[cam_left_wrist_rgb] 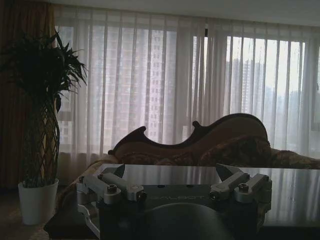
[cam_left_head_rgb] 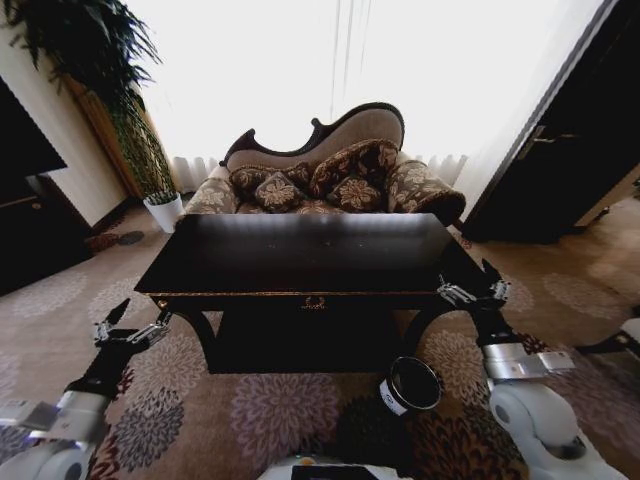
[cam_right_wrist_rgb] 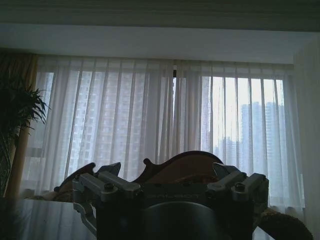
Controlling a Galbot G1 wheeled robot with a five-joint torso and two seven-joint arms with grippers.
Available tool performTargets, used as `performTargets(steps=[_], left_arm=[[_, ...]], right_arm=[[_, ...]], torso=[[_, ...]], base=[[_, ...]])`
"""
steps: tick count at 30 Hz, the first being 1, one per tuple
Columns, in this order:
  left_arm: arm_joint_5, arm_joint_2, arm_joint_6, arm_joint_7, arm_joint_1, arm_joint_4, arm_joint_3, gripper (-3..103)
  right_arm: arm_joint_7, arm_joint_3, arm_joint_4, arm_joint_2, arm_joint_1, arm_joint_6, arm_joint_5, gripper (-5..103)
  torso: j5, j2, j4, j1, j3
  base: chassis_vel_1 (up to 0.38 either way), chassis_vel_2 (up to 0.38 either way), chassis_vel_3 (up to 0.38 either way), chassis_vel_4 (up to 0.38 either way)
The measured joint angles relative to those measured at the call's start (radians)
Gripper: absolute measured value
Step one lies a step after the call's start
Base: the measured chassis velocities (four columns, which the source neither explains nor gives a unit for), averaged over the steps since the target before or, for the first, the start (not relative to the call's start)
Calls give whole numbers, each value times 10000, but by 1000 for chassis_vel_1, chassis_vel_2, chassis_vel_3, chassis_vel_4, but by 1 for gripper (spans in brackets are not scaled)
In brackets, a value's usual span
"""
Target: Move to the front of the table and place the trash on the table into the trash bin.
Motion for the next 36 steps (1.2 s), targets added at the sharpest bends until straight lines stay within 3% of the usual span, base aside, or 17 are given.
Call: performTargets(steps=[6, 18, 36], left_arm=[[-230, -75, -273, 312, 103, -259, -89, 100], [-86, -136, -491, 510, 65, -62, 76, 100], [8, -45, -491, 506, 37, 61, 165, 100]], right_arm=[[-412, -176, 17, -63, -62, -204, 180, 100], [-295, -423, 82, -126, 0, -892, 718, 100], [-192, -341, -344, 176, -12, -781, 866, 100]], torso=[[2, 0, -1, 0, 0], [0, 0, -1, 2, 0], [0, 3, -1, -4, -3]], base=[[0, 0, 0, 0], [0, 0, 0, 0], [127, -130, -135, 135]])
